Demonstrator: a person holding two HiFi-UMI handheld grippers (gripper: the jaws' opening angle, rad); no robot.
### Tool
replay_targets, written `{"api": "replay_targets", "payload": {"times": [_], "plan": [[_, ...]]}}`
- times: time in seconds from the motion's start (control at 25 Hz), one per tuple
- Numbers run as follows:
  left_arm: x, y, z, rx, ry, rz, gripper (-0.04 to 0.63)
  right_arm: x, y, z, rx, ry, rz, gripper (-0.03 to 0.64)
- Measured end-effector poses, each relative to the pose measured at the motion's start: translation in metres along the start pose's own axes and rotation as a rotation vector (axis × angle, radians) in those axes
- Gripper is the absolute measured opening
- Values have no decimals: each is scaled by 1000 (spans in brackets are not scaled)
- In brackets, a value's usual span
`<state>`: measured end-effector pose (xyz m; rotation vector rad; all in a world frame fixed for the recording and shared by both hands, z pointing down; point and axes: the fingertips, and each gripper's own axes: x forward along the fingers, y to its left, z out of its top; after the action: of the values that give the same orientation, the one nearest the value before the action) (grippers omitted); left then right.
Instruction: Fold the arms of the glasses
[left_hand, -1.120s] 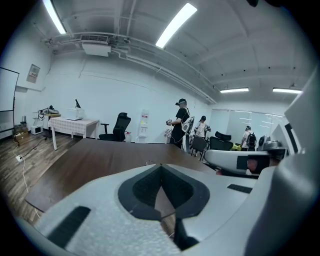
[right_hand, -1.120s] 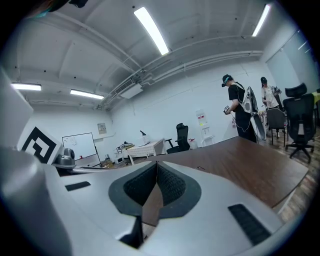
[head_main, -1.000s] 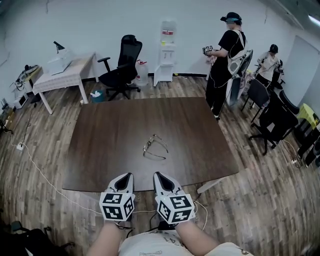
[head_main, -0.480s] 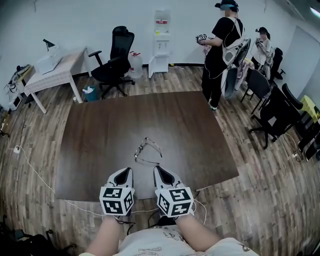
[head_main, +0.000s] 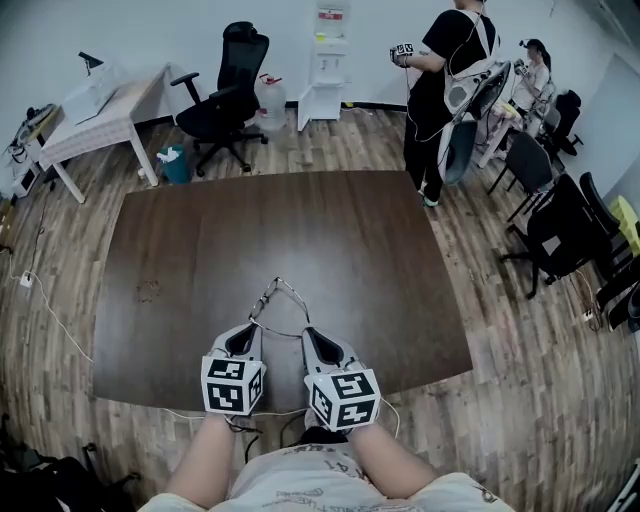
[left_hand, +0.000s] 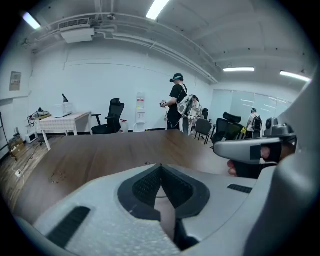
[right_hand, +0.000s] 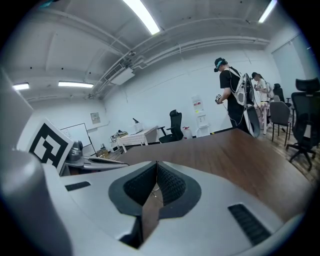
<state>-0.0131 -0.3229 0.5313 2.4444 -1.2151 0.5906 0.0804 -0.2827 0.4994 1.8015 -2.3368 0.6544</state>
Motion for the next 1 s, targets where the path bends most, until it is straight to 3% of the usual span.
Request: {"api": "replay_targets", "payload": {"times": [0.2, 0.52, 0.68, 1.0], "plan": [[43, 9, -1, 78, 67, 40, 15, 24, -29, -3, -25, 55, 12, 15], [101, 28, -19, 119, 176, 105, 17, 48, -66, -4, -22, 97, 41, 15], [125, 33, -26, 143, 214, 104, 86, 57, -89, -8, 1, 120, 26, 15], [168, 53, -51, 268, 393, 132, 89, 73, -119, -10, 35, 149, 16, 15]]}}
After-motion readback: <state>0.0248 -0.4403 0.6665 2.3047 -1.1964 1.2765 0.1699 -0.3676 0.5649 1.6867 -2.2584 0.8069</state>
